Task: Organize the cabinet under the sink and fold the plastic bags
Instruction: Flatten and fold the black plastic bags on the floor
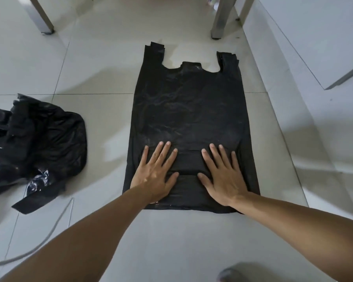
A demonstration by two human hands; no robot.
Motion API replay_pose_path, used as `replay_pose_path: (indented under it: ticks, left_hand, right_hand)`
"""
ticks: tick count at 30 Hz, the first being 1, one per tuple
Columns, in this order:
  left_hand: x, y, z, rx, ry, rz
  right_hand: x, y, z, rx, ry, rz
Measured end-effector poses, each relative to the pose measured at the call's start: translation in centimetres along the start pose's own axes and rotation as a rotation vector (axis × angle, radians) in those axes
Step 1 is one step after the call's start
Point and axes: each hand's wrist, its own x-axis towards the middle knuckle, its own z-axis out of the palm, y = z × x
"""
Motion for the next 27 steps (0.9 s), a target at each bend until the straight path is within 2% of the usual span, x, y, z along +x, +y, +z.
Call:
replay_pose_path:
  ticks: [4, 8, 13, 21, 27]
  left_hand:
    - [-0.4, -1.6, -0.3, 0.050, -0.020, -0.029]
    - [-1.2, -2.5, -0.8, 0.030, -0.005, -0.124]
    - [-3.4, -1.2, -0.1, 0.005, 0.019, -0.016]
    - [-3.7, -3.1, 0.4, 0.000, -0.048, -0.062]
    - [-3.3, -3.7, -1.6, -0.030, -0.117, -0.028]
  right_hand:
    - [-0.6, 2.3, 0.1, -0.028, 0.001, 0.023]
    - [-0.9, 1.3, -0.8, -0.020, 0.003, 0.044]
    - [-3.1, -1.5, -0.5, 0.071, 0.017, -0.061]
    - [-3.7, 3.8, 1.3, 0.024, -0.006, 0.210]
    - [-2.4, 3.7, -1.9, 0.023, 0.024, 0.198]
